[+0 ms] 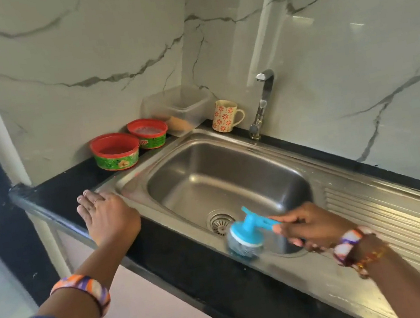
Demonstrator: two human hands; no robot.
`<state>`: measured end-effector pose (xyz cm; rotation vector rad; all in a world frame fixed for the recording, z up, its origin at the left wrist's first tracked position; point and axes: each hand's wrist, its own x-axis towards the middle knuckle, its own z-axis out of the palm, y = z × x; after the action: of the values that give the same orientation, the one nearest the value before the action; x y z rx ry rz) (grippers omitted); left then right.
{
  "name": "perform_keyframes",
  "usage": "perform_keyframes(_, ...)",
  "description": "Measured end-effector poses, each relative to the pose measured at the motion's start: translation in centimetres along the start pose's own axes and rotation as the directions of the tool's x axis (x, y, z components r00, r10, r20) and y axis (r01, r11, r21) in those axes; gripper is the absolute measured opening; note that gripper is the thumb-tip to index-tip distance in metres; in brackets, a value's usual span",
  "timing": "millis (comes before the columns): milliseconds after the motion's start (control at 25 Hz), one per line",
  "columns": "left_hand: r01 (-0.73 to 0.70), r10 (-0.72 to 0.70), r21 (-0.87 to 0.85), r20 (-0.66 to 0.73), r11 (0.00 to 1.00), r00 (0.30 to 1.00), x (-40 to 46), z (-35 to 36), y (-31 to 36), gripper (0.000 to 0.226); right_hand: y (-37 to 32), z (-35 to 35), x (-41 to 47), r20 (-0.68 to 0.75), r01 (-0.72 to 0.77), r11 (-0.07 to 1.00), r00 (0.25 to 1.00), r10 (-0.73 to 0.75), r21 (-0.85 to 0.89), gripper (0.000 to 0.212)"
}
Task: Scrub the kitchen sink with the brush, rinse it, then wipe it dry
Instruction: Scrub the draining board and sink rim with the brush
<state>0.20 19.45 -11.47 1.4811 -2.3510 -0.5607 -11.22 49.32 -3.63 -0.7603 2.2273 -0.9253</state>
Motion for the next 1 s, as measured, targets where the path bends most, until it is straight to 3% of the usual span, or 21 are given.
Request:
perform_keyframes(160, 0.004, -0.001, 0.049, -0.052, 0.999, 0.999, 3.3, -1.3, -2.0, 0.061, -6.9, 6.4, 10.0, 0.026, 0.223, 0.966, 0.975, -0.222, -0.132, 0.033)
perform_keyframes(280, -0.013, 0.018, 0.081, -0.066, 0.997, 0.998, 4.6, -1.2, -3.1, 0.062, -11.3, 10.7, 16.0, -0.004, 0.280, 0.953, 0.959, -0.282, -0.120, 0.033)
perform_keyframes(400, -0.035, 0.041, 0.072, -0.084, 0.997, 0.996, 5.1, -0.6, -3.4, 0.064, -12.9, 12.2, 19.3, -0.113, 0.277, 0.900, 0.937, -0.331, -0.336, 0.030)
perform_keyframes(480, -0.031, 0.036, 0.058, -0.088, 0.998, 0.995, 5.2, -0.4, -3.5, 0.063, -12.7, 11.8, 19.8, -0.142, 0.276, 0.899, 0.930, -0.340, -0.340, 0.031)
perform_keyframes(560, -0.025, 0.031, 0.057, -0.107, 0.998, 0.994, 5.3, -0.3, -3.7, 0.063, -12.4, 11.4, 19.8, -0.024, 0.316, 0.926, 0.944, -0.328, -0.204, 0.033)
perform_keyframes(720, -0.010, 0.018, 0.063, -0.126, 0.998, 0.992, 5.2, -0.3, -3.7, 0.062, -13.7, 11.1, 21.1, -0.012, 0.333, 0.863, 0.931, -0.365, -0.379, 0.030)
perform_keyframes(800, -0.001, 0.007, 0.046, -0.139, 0.999, 0.990, 5.1, -0.3, -3.7, 0.060, -14.0, 9.5, 20.3, 0.137, 0.363, 0.857, 0.932, -0.336, -0.365, 0.029)
perform_keyframes(920, 0.006, -0.002, 0.021, -0.160, 1.000, 0.987, 5.3, 0.0, -3.8, 0.060, -13.4, 4.7, 18.1, 0.406, 0.333, 0.825, 0.903, -0.140, -0.457, 0.022)
perform_keyframes(1000, 0.010, -0.004, 0.030, -0.166, 1.000, 0.986, 5.4, 0.0, -3.9, 0.059, -13.8, 3.9, 18.4, 0.413, 0.297, 0.817, 0.907, -0.079, -0.494, 0.022)
